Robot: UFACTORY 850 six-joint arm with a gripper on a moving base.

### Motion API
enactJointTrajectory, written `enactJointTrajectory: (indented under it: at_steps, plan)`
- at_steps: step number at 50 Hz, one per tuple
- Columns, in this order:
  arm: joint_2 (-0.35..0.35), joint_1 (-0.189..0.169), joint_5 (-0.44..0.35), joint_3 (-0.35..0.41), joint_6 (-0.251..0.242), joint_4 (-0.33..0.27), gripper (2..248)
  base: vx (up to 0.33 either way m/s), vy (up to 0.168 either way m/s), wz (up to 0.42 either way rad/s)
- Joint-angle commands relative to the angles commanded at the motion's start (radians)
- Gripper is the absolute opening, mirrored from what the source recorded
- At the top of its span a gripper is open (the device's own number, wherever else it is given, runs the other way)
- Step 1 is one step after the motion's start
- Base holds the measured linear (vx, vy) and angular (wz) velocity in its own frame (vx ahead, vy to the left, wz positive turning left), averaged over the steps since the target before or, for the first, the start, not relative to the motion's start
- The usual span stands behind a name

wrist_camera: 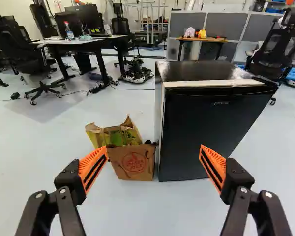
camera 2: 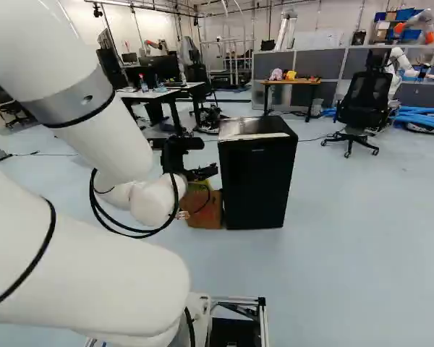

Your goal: Grab a drink from the fridge

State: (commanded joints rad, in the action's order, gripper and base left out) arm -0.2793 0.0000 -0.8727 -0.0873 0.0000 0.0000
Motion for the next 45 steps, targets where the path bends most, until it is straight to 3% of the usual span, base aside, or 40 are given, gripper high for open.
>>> enactJointTrajectory:
  at_steps: [45]
  plan:
    - [0.000,0.000,0.000,0.000,0.000,0.000,247,0.056,-0.054,0.018]
